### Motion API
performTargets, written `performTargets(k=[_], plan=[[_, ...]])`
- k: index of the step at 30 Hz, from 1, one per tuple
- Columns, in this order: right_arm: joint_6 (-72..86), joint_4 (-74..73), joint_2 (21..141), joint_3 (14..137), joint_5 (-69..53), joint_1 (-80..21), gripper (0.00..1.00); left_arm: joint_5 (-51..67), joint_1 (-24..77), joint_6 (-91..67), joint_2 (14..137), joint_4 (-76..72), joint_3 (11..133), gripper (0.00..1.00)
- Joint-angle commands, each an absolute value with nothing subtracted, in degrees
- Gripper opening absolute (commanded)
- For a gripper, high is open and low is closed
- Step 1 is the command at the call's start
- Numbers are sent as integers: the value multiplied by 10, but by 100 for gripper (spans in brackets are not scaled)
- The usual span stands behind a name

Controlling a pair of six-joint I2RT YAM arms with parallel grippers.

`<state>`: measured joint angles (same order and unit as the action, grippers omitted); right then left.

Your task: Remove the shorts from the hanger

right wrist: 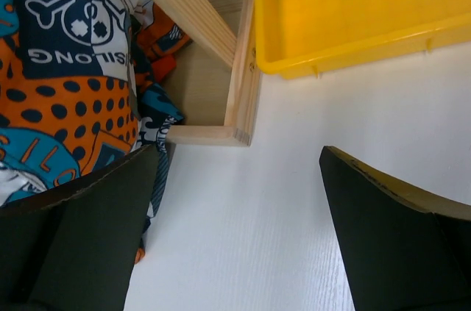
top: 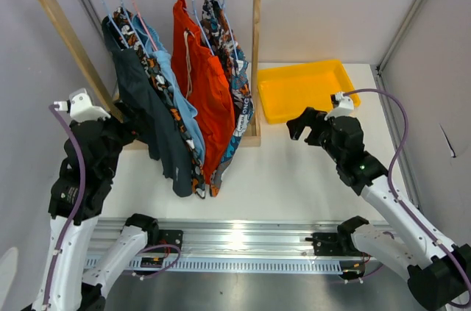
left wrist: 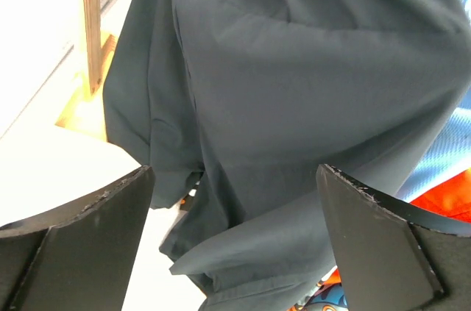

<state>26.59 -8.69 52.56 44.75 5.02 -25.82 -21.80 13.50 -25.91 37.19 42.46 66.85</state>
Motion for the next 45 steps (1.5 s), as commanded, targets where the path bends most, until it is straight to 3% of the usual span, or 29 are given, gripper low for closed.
performTargets(k=[1,6,17,19,21,24,27,45], plan=[[286,-80,495,432,89,-273,99,-217,134,-222,392,439,721,99],[276,-110,497,432,87,-300,99,-229,134,-193,413,450,837,99],[258,-140,520,444,66,-330,99,-278,133,-170,708,523,1236,96],[254,-145,524,446,63,-331,99,-276,127,-172,740,512,1253,86],[250,-151,524,448,62,-332,99,-268,113,-173,783,498,1276,69],[243,-167,517,446,62,-332,99,-262,88,-184,837,500,1315,57],[247,-174,506,436,66,-333,99,-251,66,-192,869,497,1332,51],[250,-173,508,435,55,-333,99,-214,12,-187,940,460,1328,53]])
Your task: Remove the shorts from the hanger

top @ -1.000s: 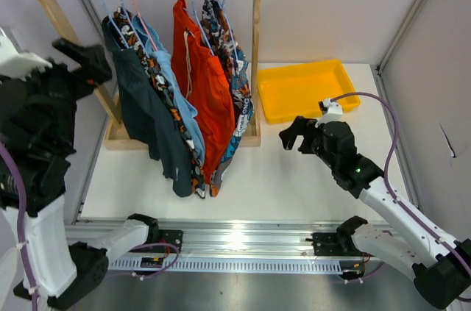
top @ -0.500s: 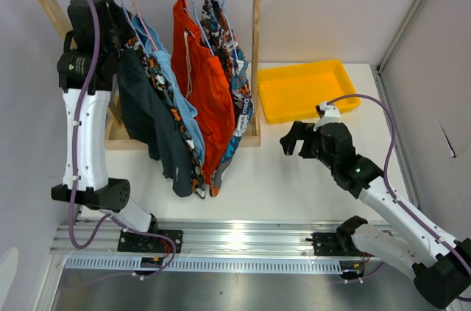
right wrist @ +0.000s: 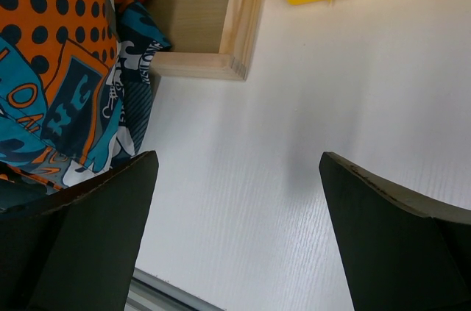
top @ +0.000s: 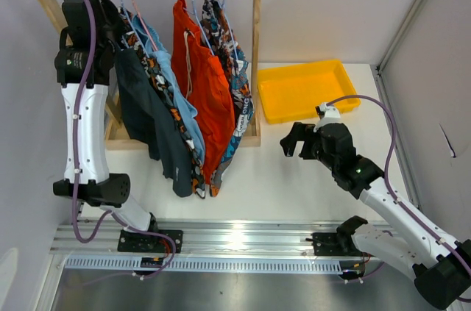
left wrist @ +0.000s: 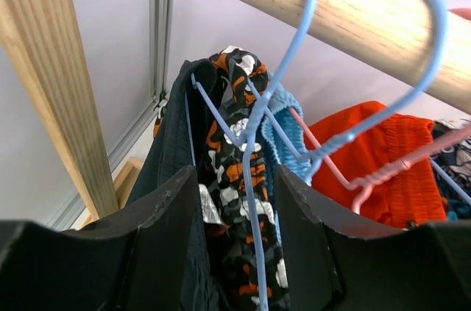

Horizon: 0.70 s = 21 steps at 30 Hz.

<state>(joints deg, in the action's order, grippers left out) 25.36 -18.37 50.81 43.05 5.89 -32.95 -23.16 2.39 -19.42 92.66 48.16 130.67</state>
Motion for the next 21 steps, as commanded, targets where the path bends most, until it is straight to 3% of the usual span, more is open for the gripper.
performTargets(k=[1,4,10,11,13,14,16,21], plan=[[250,-173,508,435,56,-333,99,-214,12,-186,942,459,1328,53],[250,-174,509,434,62,-334,99,-212,10,-183,954,452,1330,53],[250,-174,512,432,66,-333,99,-207,5,-181,976,449,1339,40],[250,-174,512,432,67,-333,100,-207,5,-180,978,448,1339,30],[250,-176,512,432,69,-333,99,-210,4,-180,981,447,1340,23],[249,-176,512,432,70,-332,99,-212,4,-180,982,447,1339,10],[249,-176,512,433,72,-332,99,-213,3,-180,981,447,1339,0],[250,-174,510,433,76,-333,99,-214,3,-170,968,447,1349,0]])
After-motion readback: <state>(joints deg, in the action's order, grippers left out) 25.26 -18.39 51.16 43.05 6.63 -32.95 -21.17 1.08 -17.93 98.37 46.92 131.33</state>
